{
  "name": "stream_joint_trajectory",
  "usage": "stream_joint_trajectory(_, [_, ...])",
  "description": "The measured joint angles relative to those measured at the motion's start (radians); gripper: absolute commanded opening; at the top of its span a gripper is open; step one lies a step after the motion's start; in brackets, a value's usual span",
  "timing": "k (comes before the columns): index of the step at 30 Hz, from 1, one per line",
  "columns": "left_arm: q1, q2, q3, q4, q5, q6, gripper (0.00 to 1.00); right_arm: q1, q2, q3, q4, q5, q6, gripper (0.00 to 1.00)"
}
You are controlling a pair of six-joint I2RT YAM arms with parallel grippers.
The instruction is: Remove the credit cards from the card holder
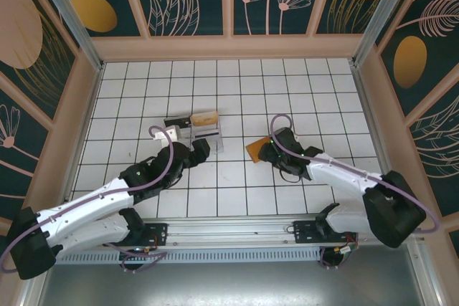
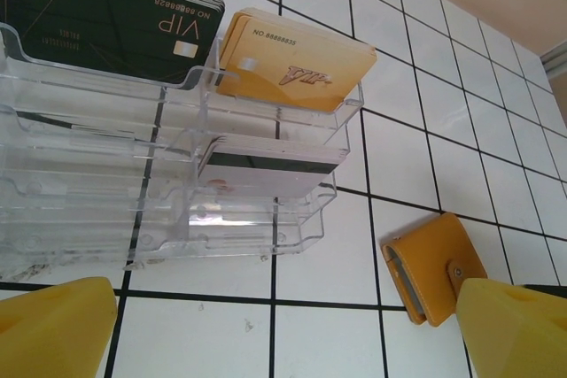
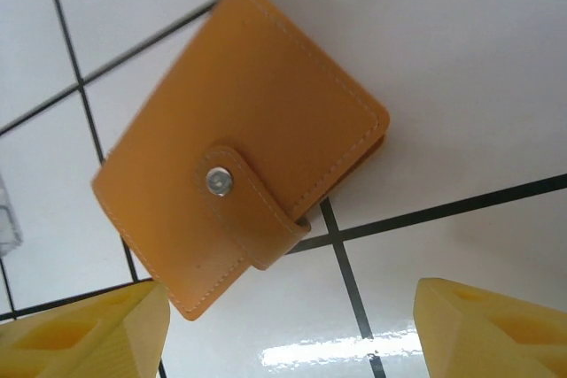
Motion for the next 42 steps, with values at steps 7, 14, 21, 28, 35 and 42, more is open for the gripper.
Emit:
stream_joint_trajectory(7, [0.000,-0.034,-0.015,0.000,-0.005,0.000,0.99,-0.028,0.103,0.029,0.070,-0.070,0.011,0.77])
stream_joint_trajectory(14, [0.000,-0.035,-0.015,-0.001,-0.026,0.003,0.99,-0.090,0.231,0.131,0.109,-0.091,-0.052,0.77])
stream_joint_trajectory(21, [0.001,-0.011,-0.015,0.000,-0.039,0.021,0.99,-0.134,0.354,0.276,0.112,-0.108,-0.145,0.77])
stream_joint_trajectory(28, [0.001,0.110,0.044,0.001,-0.042,0.051,0.99,-0.134,0.409,0.396,0.067,-0.100,-0.247,0.76])
stream_joint_trajectory(35, [0.001,0.195,0.113,0.013,-0.064,0.044,0.99,-0.086,0.390,0.408,-0.051,0.063,-0.358,0.56])
stream_joint_trajectory(42, [0.001,0.205,0.114,0.027,-0.078,0.060,0.99,0.008,0.386,0.412,-0.140,0.196,-0.412,0.43])
